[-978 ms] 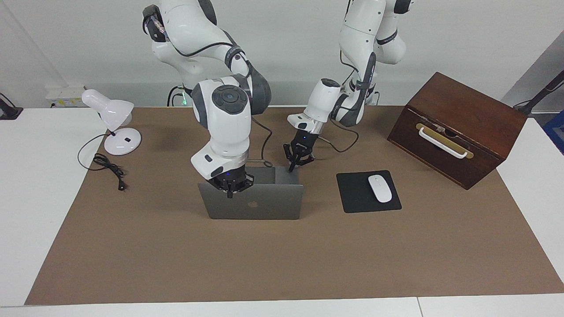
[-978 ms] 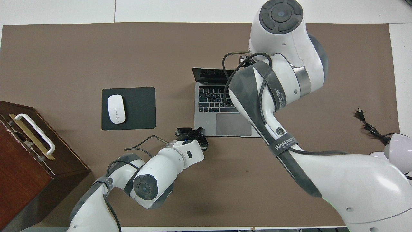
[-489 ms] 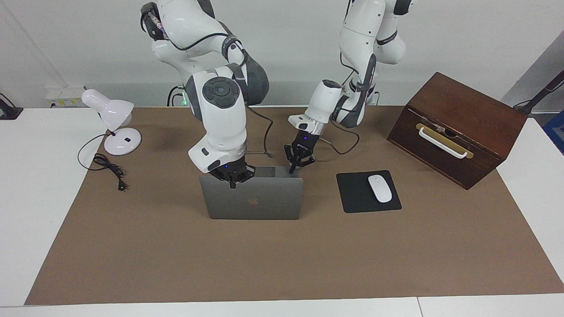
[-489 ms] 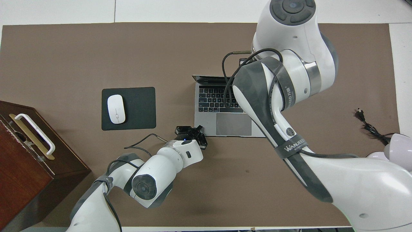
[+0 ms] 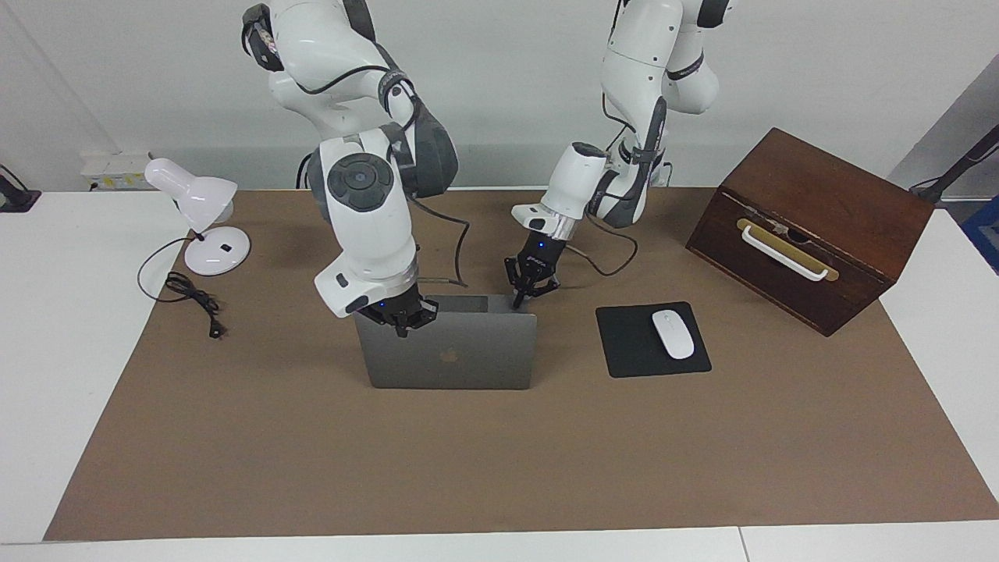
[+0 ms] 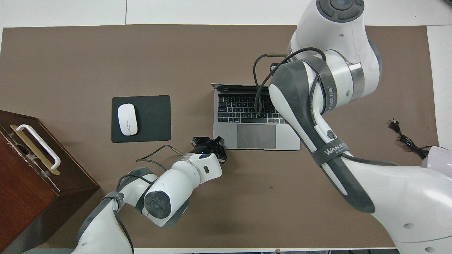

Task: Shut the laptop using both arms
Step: 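Hold the laptop base with the left gripper while the right gripper pushes the screen, then push the laptop screen down onto the keyboard with the right gripper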

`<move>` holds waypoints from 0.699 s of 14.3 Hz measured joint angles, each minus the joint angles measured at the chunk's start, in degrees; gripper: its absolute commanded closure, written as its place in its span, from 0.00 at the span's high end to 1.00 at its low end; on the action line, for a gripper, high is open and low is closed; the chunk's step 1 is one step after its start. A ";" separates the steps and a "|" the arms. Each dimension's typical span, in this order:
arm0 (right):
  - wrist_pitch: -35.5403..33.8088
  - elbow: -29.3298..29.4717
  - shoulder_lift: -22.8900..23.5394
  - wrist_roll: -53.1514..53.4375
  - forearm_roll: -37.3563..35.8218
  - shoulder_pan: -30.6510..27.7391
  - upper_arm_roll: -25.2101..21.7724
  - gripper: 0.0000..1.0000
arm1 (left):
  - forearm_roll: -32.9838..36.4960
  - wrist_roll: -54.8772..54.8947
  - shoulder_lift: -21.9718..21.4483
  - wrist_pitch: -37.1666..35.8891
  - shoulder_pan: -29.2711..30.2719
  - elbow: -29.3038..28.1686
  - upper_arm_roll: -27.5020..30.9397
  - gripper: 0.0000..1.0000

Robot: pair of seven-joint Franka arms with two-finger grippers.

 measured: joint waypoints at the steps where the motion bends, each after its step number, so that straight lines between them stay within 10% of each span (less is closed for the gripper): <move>1: 0.90 -1.07 -0.16 0.00 0.00 0.00 0.00 0.00 | 0.00 0.06 0.02 0.06 0.00 0.01 0.06 0.00; 10: 1.94 -6.26 -0.41 0.00 4.67 -1.41 0.04 0.00 | 0.07 0.26 0.13 0.34 -0.04 0.00 0.34 0.00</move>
